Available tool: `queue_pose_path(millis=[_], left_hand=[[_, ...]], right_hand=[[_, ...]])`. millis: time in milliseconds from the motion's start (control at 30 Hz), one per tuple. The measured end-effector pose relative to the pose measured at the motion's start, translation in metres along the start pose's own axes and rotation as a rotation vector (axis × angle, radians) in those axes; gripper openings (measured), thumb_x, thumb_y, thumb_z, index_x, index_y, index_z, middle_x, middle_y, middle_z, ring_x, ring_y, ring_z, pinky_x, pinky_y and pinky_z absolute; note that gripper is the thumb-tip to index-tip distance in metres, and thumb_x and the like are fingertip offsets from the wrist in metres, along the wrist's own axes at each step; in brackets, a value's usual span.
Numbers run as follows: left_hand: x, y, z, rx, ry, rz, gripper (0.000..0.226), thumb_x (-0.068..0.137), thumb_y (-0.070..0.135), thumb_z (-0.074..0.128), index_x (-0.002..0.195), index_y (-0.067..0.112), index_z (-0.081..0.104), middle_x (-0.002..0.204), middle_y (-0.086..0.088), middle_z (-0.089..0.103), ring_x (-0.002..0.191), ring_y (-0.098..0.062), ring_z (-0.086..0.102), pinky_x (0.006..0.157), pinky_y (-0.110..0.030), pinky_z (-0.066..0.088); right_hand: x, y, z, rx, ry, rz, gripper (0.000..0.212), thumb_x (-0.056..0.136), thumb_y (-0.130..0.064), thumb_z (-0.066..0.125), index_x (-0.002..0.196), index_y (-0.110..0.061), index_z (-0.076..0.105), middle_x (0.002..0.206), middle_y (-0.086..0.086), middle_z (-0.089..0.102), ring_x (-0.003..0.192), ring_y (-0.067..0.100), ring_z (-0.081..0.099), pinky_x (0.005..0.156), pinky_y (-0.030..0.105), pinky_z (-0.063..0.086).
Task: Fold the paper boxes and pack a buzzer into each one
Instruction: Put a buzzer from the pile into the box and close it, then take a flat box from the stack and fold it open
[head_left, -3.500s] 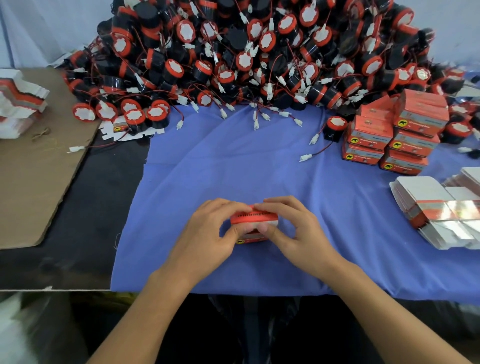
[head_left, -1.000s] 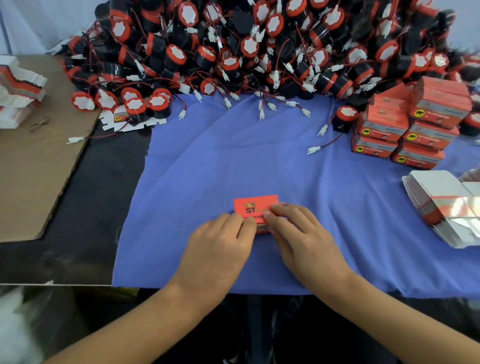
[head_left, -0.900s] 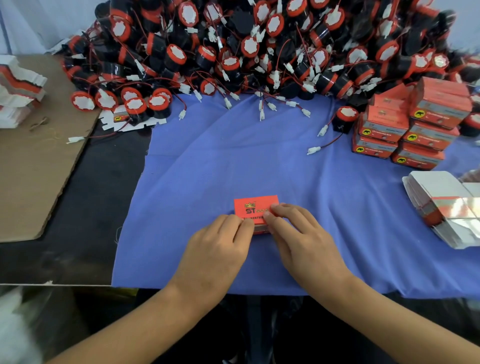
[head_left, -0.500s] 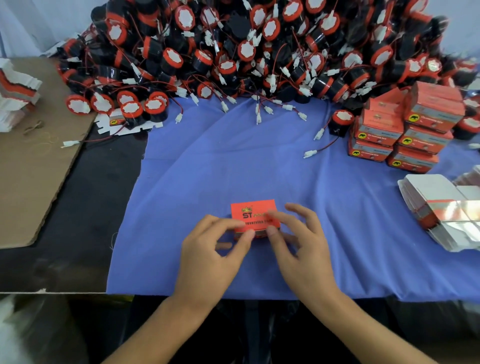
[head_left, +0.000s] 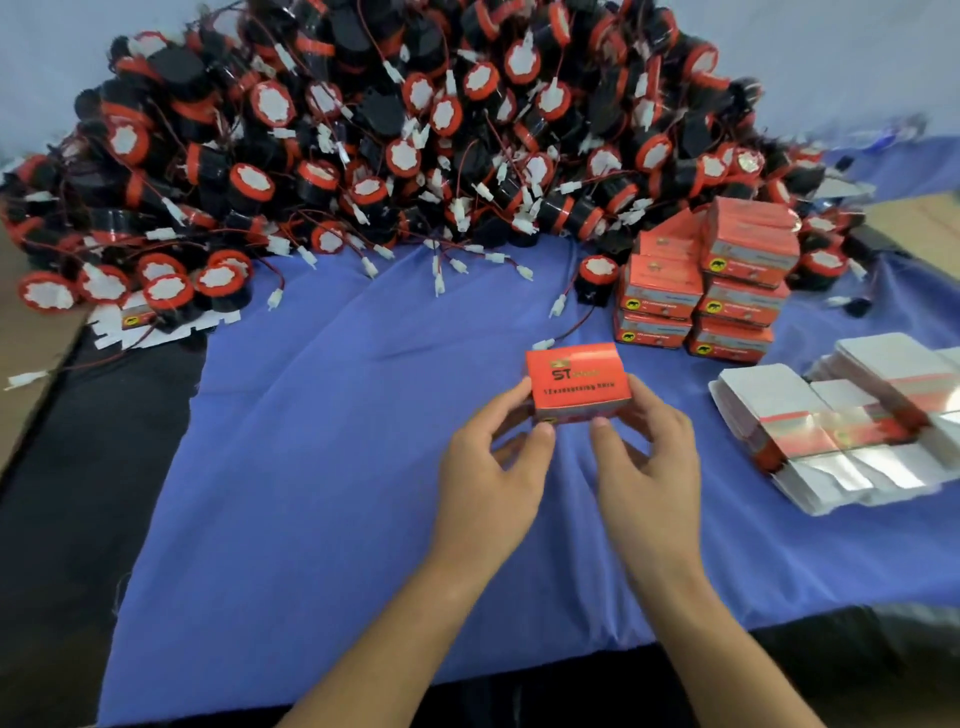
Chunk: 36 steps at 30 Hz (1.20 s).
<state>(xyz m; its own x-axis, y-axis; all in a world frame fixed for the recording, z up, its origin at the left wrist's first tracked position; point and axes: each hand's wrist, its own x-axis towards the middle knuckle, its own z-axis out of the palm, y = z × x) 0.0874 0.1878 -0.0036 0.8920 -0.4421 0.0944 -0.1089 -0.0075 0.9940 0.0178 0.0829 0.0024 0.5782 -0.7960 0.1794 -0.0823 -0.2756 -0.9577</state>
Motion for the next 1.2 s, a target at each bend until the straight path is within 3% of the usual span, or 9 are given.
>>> queue_pose_path(millis=[167,367,467,567,733,867,967,1100,1200], left_hand=[[0.061,0.033,0.048,-0.05,-0.119,0.061,0.052,0.094,-0.003,0.059,0.129,0.035,0.065,0.12,0.023,0.072,0.117,0.007,0.063,0.098,-0.014,0.049],[0.145,0.047,0.082,-0.014,-0.115,0.002,0.048,0.094,-0.006,0.054,0.136,0.014,0.066,0.126,0.0,0.073,0.12,-0.014,0.067,0.107,-0.041,0.052],[0.178,0.045,0.095,-0.028,-0.163,-0.037,0.047,0.094,-0.009,0.049,0.126,0.018,0.07,0.118,0.002,0.076,0.114,-0.013,0.07,0.102,-0.036,0.056],[0.206,0.047,0.11,-0.049,-0.228,-0.059,0.051,0.093,-0.016,0.041,0.118,0.017,0.072,0.106,-0.002,0.079,0.094,-0.013,0.071,0.086,-0.031,0.059],[0.24,0.039,0.134,0.064,-0.364,-0.05,0.049,0.1,-0.007,0.043,0.138,0.015,0.065,0.125,-0.008,0.073,0.119,-0.034,0.067,0.104,-0.051,0.054],[0.246,0.036,0.14,0.112,-0.446,-0.057,0.054,0.099,-0.005,0.042,0.145,0.018,0.059,0.132,-0.01,0.07,0.125,-0.029,0.064,0.109,-0.048,0.051],[0.235,0.04,0.137,0.159,-0.237,0.029,0.05,0.098,-0.002,0.049,0.144,0.015,0.058,0.138,-0.008,0.066,0.124,-0.019,0.063,0.109,-0.03,0.048],[0.174,0.045,0.141,0.119,0.046,0.192,0.027,0.092,0.0,0.059,0.109,0.019,0.068,0.105,0.005,0.07,0.084,0.0,0.064,0.072,-0.006,0.045],[0.114,0.036,0.158,0.026,-0.091,0.078,0.019,0.091,0.003,0.067,0.094,0.022,0.063,0.09,0.008,0.068,0.077,0.0,0.063,0.069,-0.009,0.046]], right_hand=[[0.065,-0.017,-0.014,0.062,0.144,-0.042,0.058,0.095,0.0,0.059,0.149,-0.016,0.048,0.133,-0.007,0.059,0.12,-0.007,0.054,0.096,0.013,0.047],[0.135,-0.027,0.005,0.016,0.112,0.043,0.047,0.088,-0.007,0.061,0.128,-0.028,0.052,0.107,-0.01,0.068,0.088,-0.003,0.064,0.075,0.014,0.048],[0.166,-0.024,0.018,0.103,0.059,0.152,0.047,0.086,-0.007,0.058,0.128,-0.029,0.054,0.096,-0.01,0.07,0.08,0.003,0.065,0.074,0.027,0.054],[0.194,-0.024,0.025,0.151,0.064,0.212,0.048,0.084,-0.009,0.057,0.124,-0.035,0.053,0.132,0.003,0.065,0.115,0.015,0.065,0.097,0.04,0.055],[0.228,-0.014,0.022,0.165,0.132,0.271,0.073,0.088,-0.014,0.054,0.158,-0.022,0.037,0.161,0.002,0.039,0.141,0.022,0.048,0.113,0.045,0.046],[0.227,-0.01,0.017,0.148,0.155,0.273,0.072,0.093,-0.014,0.052,0.161,-0.025,0.031,0.155,-0.003,0.047,0.131,0.015,0.054,0.106,0.038,0.05],[0.206,-0.017,0.01,0.091,0.157,0.161,0.06,0.09,-0.013,0.053,0.148,-0.029,0.049,0.134,-0.008,0.064,0.118,0.014,0.063,0.1,0.045,0.055],[0.152,-0.013,-0.017,0.019,0.196,0.028,0.045,0.093,-0.004,0.054,0.13,-0.027,0.064,0.092,-0.032,0.07,0.082,-0.006,0.066,0.071,0.016,0.056],[0.112,0.002,-0.056,-0.143,0.291,-0.01,0.037,0.092,-0.001,0.057,0.117,-0.026,0.071,0.106,-0.013,0.07,0.089,0.006,0.066,0.071,0.023,0.054]])
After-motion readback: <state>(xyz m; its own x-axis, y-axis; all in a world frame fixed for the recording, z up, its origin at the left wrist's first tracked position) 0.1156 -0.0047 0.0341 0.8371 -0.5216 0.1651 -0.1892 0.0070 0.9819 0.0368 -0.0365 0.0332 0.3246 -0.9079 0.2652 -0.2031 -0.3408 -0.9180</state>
